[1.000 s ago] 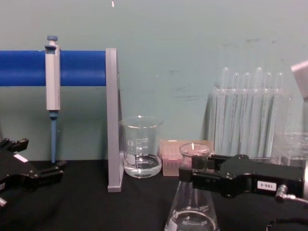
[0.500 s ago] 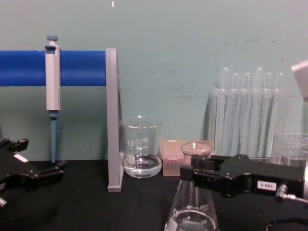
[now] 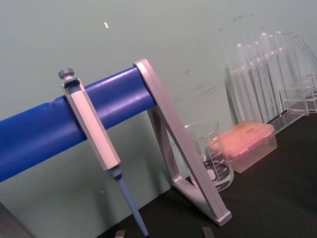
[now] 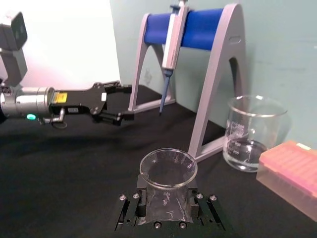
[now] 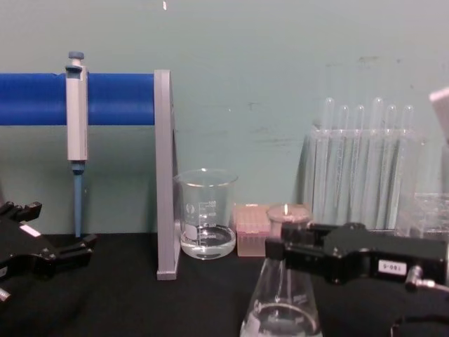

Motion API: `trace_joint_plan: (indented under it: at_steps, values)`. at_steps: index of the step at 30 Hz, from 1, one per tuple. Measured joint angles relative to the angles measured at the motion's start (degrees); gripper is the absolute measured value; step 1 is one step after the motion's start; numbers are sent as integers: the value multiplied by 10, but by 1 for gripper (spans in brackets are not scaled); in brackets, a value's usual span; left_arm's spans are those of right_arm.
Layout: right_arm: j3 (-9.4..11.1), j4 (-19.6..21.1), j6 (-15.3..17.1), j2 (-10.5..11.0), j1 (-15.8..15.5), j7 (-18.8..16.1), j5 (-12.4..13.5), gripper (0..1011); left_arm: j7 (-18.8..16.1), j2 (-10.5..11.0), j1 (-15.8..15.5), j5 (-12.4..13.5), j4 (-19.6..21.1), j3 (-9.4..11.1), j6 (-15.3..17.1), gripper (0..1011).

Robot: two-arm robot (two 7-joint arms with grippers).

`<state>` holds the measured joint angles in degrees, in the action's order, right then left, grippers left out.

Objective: Grasp the erlenmeyer flask with one hand, shake it three times, then place it back.

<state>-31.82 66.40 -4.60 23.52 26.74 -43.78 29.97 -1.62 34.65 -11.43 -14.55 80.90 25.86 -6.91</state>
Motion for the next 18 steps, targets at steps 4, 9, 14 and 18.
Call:
trace_joint_plan:
  at_steps: [4, 9, 14, 18]
  values:
    - [11, 18, 1, 3, -7, 13, 8, 450, 0, 0, 0, 0, 0, 0, 0, 1001]
    - [31, 59, 6, 11, -24, 49, 16, 450, 0, 0, 0, 0, 0, 0, 0, 1001]
    - [58, 119, 21, 18, -49, 108, 20, 450, 0, 0, 0, 0, 0, 0, 0, 1001]
    - [79, 163, 35, 20, -69, 157, 18, 450, 0, 0, 0, 0, 0, 0, 0, 1001]
